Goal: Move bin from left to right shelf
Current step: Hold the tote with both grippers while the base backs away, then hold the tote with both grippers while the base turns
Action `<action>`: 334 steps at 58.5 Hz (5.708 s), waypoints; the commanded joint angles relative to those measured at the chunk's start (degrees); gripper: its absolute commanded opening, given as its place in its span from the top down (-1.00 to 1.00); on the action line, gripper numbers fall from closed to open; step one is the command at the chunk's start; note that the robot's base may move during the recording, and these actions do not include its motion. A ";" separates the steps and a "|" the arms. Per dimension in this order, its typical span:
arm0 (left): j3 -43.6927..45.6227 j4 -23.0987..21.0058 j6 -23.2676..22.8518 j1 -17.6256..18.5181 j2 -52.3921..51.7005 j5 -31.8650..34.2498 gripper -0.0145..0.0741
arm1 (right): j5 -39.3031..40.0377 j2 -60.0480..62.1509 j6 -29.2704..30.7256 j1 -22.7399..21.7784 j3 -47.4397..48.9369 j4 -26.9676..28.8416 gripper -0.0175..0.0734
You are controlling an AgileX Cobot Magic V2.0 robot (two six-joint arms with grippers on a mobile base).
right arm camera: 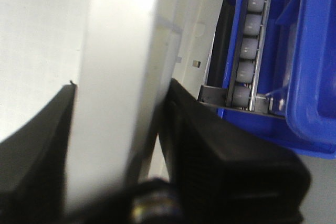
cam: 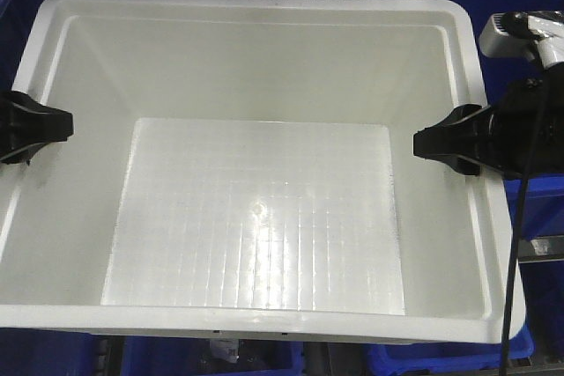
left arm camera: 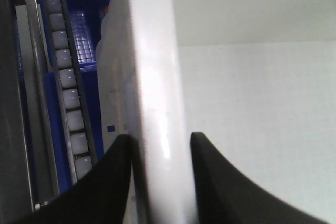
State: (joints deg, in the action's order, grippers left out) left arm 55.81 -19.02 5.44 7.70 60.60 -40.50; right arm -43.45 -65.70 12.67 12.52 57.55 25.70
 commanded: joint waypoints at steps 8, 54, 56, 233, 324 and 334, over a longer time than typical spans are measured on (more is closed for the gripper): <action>2.18 -3.82 1.48 0.38 -1.64 5.25 0.69 | 4.77 2.02 3.13 0.02 2.34 3.28 0.62; 2.18 -3.82 1.48 0.38 -1.64 5.25 0.69 | 4.77 2.02 3.13 0.02 2.34 3.28 0.62; 2.18 -3.82 1.48 0.38 -1.64 5.25 0.69 | 4.77 2.02 3.13 0.02 2.34 3.28 0.62; 2.18 -3.82 1.48 0.38 -1.64 5.25 0.69 | 4.57 2.02 3.13 0.02 2.34 3.28 0.62; 2.18 -3.82 1.48 0.38 -1.64 5.25 0.69 | 3.54 2.02 3.13 0.02 2.34 3.28 0.62; 2.18 -3.82 1.48 0.38 -1.64 5.25 0.69 | 3.54 2.02 3.13 0.02 2.34 3.28 0.62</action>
State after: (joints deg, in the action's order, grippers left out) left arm 55.81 -19.02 5.44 7.70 60.60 -40.91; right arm -44.17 -65.70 12.67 12.48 57.55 25.58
